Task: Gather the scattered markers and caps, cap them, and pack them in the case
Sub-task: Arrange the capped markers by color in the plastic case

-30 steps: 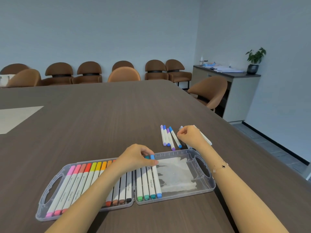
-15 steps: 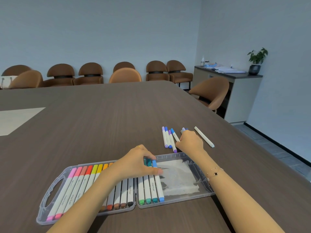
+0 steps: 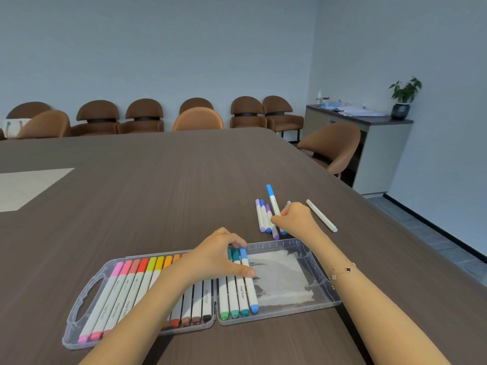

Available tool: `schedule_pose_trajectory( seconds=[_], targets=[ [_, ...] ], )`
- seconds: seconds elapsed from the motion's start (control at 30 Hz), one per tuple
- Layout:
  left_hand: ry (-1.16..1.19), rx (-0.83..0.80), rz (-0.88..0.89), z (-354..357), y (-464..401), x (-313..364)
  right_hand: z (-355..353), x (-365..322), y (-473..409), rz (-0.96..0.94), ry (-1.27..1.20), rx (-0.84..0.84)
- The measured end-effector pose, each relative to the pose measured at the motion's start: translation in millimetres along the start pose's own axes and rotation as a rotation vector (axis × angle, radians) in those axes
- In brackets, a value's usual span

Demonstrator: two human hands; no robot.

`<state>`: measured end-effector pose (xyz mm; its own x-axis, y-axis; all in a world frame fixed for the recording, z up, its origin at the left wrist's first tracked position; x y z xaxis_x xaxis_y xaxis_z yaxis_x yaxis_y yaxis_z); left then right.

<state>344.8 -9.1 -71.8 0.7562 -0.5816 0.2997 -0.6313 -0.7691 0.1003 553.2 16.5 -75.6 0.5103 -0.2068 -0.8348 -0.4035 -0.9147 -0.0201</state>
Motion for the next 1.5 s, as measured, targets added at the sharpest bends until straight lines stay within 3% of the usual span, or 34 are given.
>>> schedule_pose_trajectory(
  seconds=[0.2, 0.3, 0.37, 0.43, 0.5, 0.9, 1.0, 1.17, 1.37, 1.5],
  targets=[
    [0.043, -0.07, -0.005, 5.1, -1.3, -0.4, -1.3, -7.7, 7.3, 0.07, -0.098, -0.135],
    [0.064, -0.051, 0.009, 6.4, -2.2, -3.7, -3.2, -16.8, 20.8, 0.202, -0.349, -0.391],
    [0.182, 0.079, -0.03, 1.0, -5.6, -11.8, -4.0, -22.3, 28.6, 0.24, -0.413, -0.586],
    [0.441, 0.283, -0.147, -11.3, -8.6, -24.7, -3.4, -24.3, 35.0, 0.262, -0.392, -0.742],
    [0.65, 0.383, -0.225, -19.8, -9.6, -29.8, -1.3, -24.7, 40.3, 0.259, -0.348, -0.86],
    [1.065, 0.151, -0.221, -6.0, -18.2, -6.5, 4.9, -24.7, 51.3, 0.255, -0.286, -1.103],
    [0.992, 0.062, -0.207, -10.1, -15.5, -12.5, -3.2, -22.1, 39.8, 0.224, -0.262, -0.96],
    [0.805, -0.087, -0.191, -7.6, -8.6, -6.9, 0.2, -4.4, -4.2, -0.012, 0.116, -0.243],
    [0.308, 0.015, -0.105, -1.8, -16.0, -3.3, 21.4, -2.4, -6.5, -0.214, 0.251, -0.072],
    [0.243, 0.059, -0.058, 0.1, -17.3, -4.4, 23.9, -0.1, -6.2, -0.219, 0.287, 0.024]
  ],
)
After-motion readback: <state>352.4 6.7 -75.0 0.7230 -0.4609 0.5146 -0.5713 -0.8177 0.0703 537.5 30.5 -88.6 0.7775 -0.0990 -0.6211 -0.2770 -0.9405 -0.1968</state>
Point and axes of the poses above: each hand's wrist, its own y-axis away from the middle knuckle, its own z-axis out of the palm, x = y × z, the point moved 4 cm from there along -y, towards the middle knuckle, and after that the axes turned 15 degrees about -y, right-handed, at the moved point
